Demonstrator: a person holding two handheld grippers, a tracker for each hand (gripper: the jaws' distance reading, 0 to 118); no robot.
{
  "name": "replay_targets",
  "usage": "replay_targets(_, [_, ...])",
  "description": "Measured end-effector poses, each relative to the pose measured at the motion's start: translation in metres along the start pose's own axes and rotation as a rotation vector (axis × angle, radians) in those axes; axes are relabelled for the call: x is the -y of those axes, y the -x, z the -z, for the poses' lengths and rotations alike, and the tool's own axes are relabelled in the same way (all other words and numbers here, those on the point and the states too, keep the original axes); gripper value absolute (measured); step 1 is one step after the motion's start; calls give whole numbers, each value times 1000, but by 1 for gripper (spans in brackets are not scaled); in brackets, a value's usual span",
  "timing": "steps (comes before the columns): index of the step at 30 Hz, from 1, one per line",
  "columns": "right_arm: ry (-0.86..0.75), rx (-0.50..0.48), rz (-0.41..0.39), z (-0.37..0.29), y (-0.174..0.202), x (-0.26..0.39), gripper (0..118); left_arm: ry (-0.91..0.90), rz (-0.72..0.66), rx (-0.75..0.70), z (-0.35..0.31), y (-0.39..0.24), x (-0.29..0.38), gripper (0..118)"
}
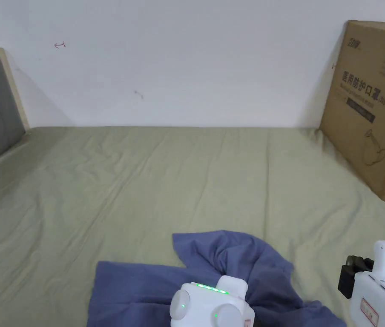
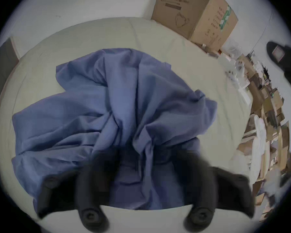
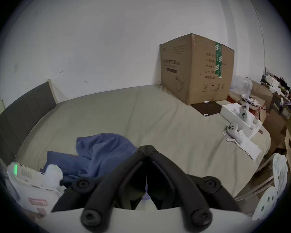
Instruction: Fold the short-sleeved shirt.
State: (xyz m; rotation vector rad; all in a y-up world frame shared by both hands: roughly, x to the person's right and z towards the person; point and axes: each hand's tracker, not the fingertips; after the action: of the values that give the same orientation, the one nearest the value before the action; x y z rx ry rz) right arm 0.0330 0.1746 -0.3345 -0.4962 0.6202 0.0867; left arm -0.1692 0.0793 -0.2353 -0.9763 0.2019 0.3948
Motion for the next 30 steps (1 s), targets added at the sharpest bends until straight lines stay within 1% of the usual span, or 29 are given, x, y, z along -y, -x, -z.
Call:
replay_targets(1, [1,-5,-15,2,5,-1,0,-21,-26,19,-10,7,-2,105])
replay_targets(3, [6,-16,-36,4,15,-1,0,-94,-43,3,-35,19,-6,103])
replay_targets(5, [10,-46,-40,7,24,-2,0,-135,-62,-52,-56,39,-11,101])
replay_targets(6, [13,-62,-41,8,29,-2,0,-155,-75,-80,-67,52,-11,90])
replay_targets(8, [20,-93,-49,11,39,0,0,-173,-124,-133,-83,81,-5,0])
replay_targets(11, [46,-123,-63,20,54,7,0,-71,-201,-172,-79,128,16,0])
replay_targets(13, [70,-141,-81,28,64,13,0,-30,-216,-173,-74,155,33,0])
replay_targets(15, [90,-150,-91,36,71,18,0,-44,-264,-218,-75,178,39,0])
replay_targets(17, [115,-158,-91,48,76,20,0,-73,-302,-234,-76,197,33,0])
replay_targets(21, [156,-169,-84,74,82,20,0,-148,-342,-326,-73,237,-4,1])
replay_targets(22, [159,-162,-92,79,83,19,0,-151,-341,-319,-68,249,-14,20])
replay_targets(23, [163,-158,-97,84,84,18,0,-156,-347,-319,-62,257,-22,55])
replay_targets(24, [167,-158,-102,90,85,17,0,-141,-350,-328,-52,266,-31,96])
replay_targets(25, [170,-159,-105,96,85,16,0,-82,-346,-340,-40,270,-39,118])
replay_targets(27, [177,-160,-116,105,85,13,0,-57,-339,-340,-23,276,-45,107])
replay_targets(29, [185,-162,-134,113,84,11,0,45,-346,-352,-2,280,-45,85])
replay_targets(30, [193,-167,-143,118,83,10,0,91,-337,-358,9,282,-42,86])
